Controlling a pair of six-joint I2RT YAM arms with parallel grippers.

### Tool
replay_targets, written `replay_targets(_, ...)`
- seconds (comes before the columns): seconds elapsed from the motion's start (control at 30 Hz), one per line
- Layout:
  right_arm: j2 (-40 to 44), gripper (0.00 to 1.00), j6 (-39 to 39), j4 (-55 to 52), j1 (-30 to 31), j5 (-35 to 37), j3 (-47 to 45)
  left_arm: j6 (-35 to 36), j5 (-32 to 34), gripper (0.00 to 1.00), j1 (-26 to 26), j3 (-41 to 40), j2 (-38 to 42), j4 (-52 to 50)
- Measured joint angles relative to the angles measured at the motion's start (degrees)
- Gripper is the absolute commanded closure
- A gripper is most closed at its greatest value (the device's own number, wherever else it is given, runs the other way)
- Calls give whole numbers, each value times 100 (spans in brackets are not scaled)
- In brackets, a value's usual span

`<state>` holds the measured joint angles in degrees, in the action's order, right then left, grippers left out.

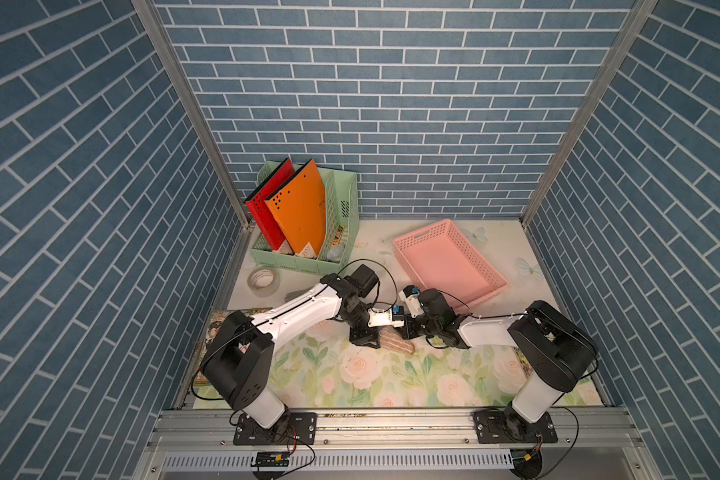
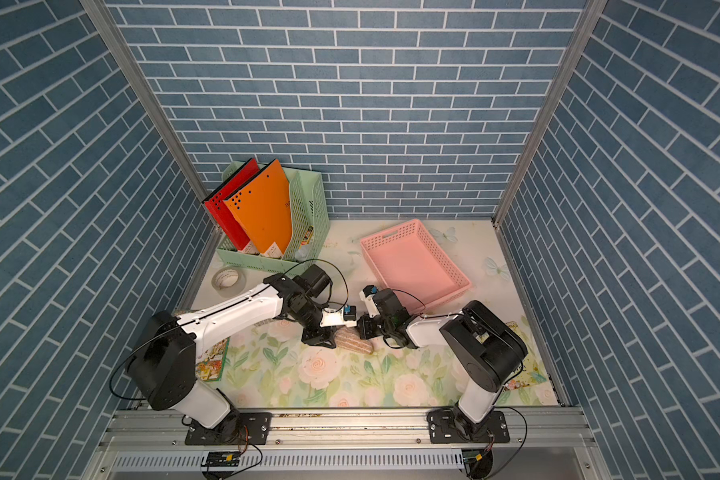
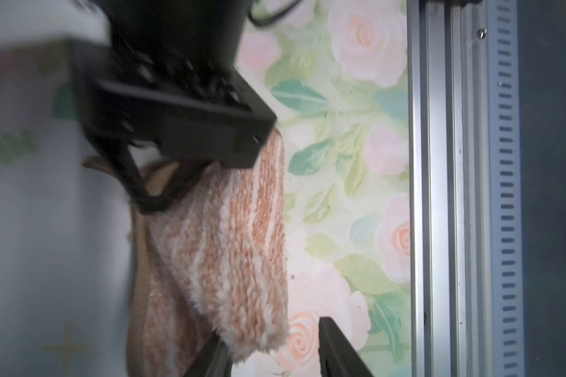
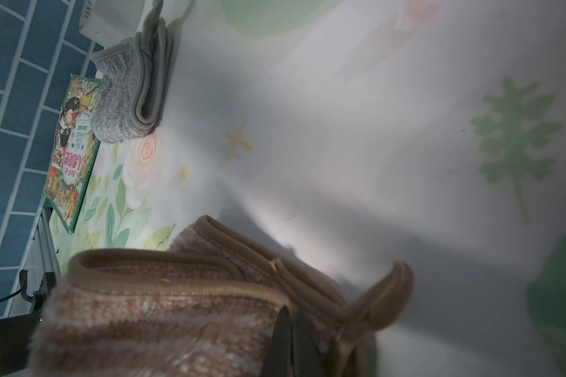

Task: Fold the square dishcloth
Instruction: Fold the cleaning item at the center of the board, then smooth out the cleaning item at the center of the board.

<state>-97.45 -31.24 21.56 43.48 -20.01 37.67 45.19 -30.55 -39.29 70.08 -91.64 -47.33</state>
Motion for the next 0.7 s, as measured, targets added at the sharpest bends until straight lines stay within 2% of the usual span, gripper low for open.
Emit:
replay_targets(0.1, 4, 100, 0, -11, 0, 0, 0, -162, -17, 54, 0, 479, -2, 210)
replay_targets(0.23, 28, 100, 0, -15, 0, 0, 0, -291, 26, 55, -24, 378, -197, 389)
replay_targets(0.5, 37, 100, -2, -15, 0, -4, -13, -739, 151, 59, -184, -1023, -151, 1325)
replay_targets(0.7, 39, 100, -2, -17, 0, -24, -13, -828, 605, 60, -297, -1703, -190, 1805)
